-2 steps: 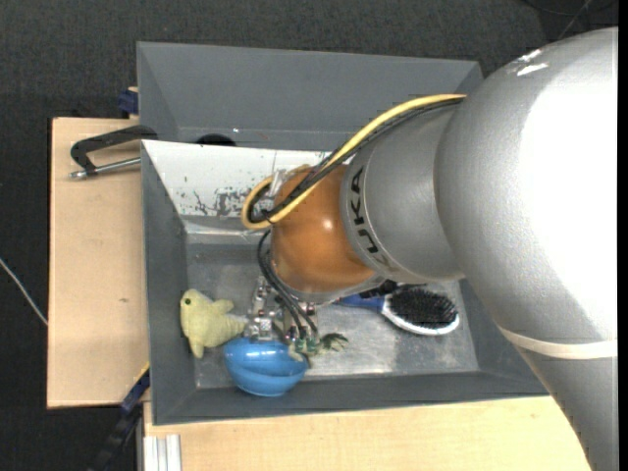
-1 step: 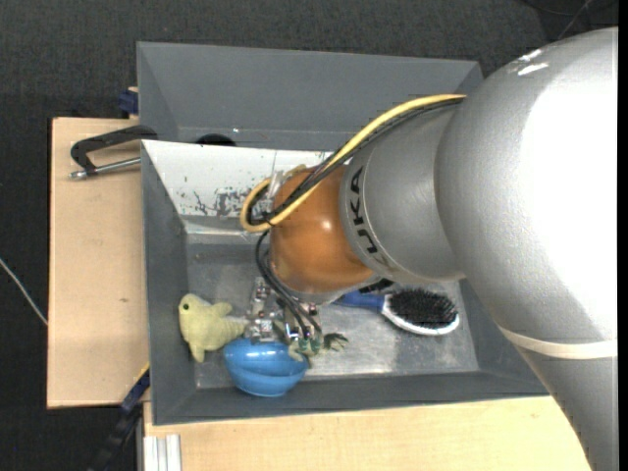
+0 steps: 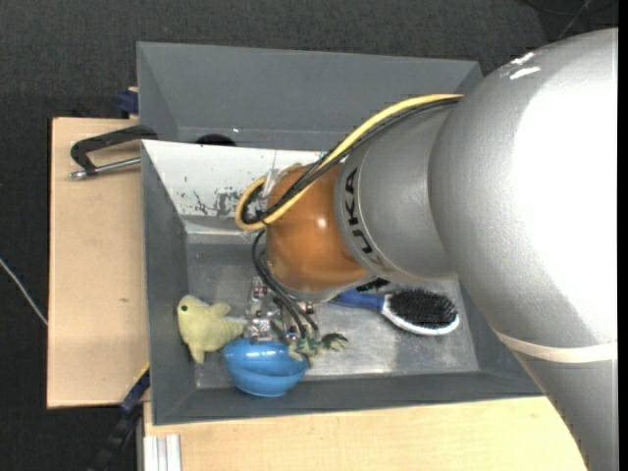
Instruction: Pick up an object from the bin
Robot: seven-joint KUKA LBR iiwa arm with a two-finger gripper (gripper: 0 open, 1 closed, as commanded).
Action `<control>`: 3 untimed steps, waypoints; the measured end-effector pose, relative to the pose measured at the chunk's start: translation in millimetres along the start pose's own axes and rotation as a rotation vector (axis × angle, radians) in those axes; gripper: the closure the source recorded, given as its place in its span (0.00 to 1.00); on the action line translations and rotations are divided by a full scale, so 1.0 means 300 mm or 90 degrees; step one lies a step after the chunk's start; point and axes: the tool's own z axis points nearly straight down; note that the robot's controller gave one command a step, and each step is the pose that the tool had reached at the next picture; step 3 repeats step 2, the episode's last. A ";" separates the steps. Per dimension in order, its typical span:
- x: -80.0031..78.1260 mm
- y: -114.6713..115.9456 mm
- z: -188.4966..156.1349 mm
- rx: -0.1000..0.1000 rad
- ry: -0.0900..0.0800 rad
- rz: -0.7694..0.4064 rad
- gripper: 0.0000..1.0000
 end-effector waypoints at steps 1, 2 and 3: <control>-0.109 -0.128 -0.403 0.000 0.001 0.000 1.00; -0.146 -0.168 -0.828 -0.001 0.001 -0.016 1.00; -0.146 -0.168 -0.828 -0.001 0.001 -0.016 1.00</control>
Offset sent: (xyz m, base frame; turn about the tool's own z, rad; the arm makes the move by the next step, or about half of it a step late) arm 0.0277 -0.0374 0.1154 -0.0024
